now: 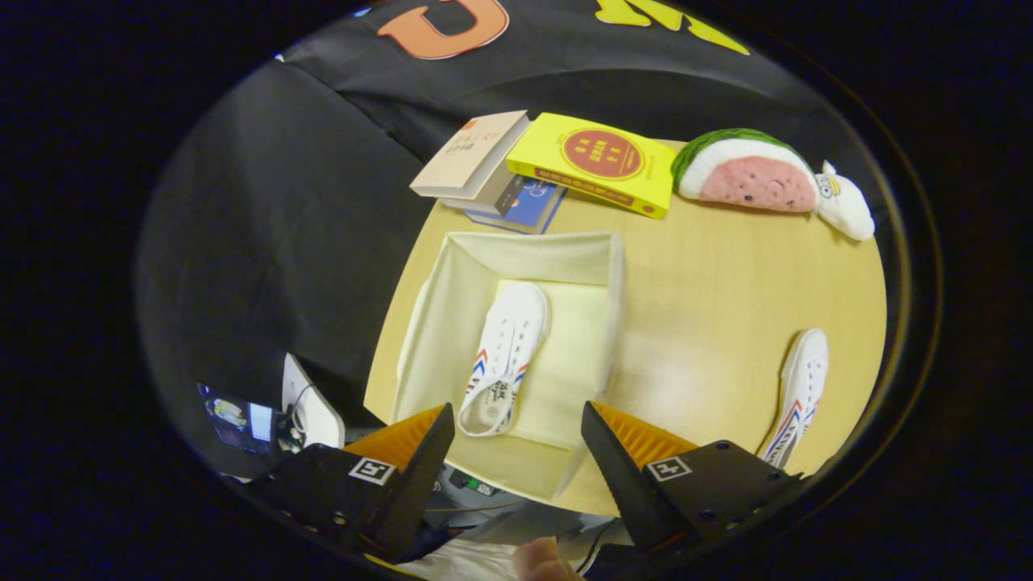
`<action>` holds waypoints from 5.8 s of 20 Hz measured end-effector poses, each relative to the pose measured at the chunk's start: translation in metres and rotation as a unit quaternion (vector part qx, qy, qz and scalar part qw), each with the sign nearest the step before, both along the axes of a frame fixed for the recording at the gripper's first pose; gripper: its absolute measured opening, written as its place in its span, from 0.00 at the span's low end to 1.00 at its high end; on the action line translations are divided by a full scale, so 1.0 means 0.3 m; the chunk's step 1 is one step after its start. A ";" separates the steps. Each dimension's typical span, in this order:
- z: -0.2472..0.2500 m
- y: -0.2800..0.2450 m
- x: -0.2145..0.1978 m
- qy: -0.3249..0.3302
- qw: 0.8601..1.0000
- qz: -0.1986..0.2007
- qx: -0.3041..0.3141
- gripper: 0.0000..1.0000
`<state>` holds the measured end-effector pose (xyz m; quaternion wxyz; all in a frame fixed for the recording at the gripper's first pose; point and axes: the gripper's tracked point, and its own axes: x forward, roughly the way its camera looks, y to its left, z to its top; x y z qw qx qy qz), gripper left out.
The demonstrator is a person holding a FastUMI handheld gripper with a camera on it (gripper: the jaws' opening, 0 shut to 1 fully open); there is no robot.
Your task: Open the storage box then place both shoes into the box .Put the left shoe in first, then the right shoe, with the right side of both shoes facing outward in a uniform manner.
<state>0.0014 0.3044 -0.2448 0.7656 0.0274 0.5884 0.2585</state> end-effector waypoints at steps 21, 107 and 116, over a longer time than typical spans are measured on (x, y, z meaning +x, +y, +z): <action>-0.463 -1.164 0.098 0.028 0.984 -0.121 -0.127 0.96; 0.090 0.035 -0.019 -0.209 0.957 -0.176 -0.099 0.54; 0.404 -0.331 -0.090 -0.342 0.903 -0.230 -0.122 0.91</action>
